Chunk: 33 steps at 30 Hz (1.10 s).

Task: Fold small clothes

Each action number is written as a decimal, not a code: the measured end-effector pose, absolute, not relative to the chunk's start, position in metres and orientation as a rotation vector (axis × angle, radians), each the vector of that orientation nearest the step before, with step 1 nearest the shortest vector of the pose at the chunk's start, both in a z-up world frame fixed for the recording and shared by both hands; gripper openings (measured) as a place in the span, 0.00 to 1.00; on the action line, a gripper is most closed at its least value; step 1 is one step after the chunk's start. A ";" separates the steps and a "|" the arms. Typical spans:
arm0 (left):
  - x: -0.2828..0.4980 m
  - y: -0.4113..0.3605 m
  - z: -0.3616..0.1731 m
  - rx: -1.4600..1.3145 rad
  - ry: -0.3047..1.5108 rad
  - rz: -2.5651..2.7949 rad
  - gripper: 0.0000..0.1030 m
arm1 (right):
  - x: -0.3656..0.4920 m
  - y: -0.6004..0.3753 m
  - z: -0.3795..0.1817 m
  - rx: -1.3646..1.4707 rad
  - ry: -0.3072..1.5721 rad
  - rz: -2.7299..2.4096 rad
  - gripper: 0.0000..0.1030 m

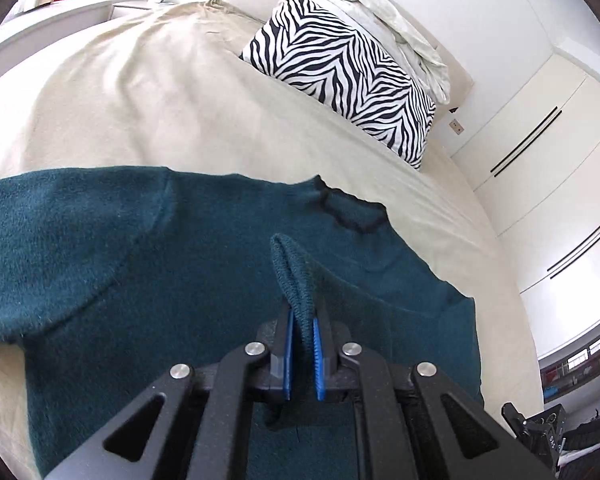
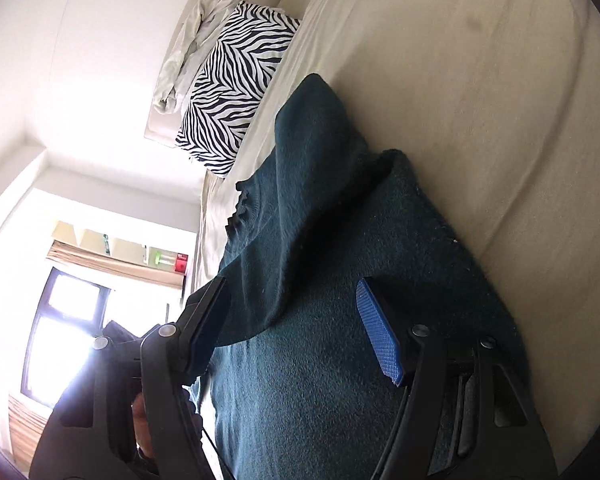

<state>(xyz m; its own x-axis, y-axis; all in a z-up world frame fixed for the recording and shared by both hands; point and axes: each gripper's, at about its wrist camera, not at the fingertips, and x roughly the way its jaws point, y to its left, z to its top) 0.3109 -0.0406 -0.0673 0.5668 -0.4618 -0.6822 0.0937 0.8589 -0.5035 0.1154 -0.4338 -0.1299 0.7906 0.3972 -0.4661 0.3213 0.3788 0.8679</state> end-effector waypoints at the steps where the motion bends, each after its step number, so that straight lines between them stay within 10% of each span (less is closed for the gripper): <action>1: 0.313 -0.037 -0.069 -0.447 0.906 -0.334 0.09 | 0.118 -0.436 -0.129 1.226 0.700 0.052 0.62; 33: 0.307 -0.020 -0.129 -0.464 0.876 -0.336 0.13 | 0.255 -0.467 -0.082 1.141 0.701 0.126 0.60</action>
<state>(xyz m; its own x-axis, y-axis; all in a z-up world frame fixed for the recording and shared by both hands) 0.3073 -0.0202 -0.1286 0.5984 -0.4636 -0.6534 0.0927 0.8501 -0.5183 0.2546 -0.4672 -0.0825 0.7825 0.4344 -0.4461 0.2518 0.4344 0.8648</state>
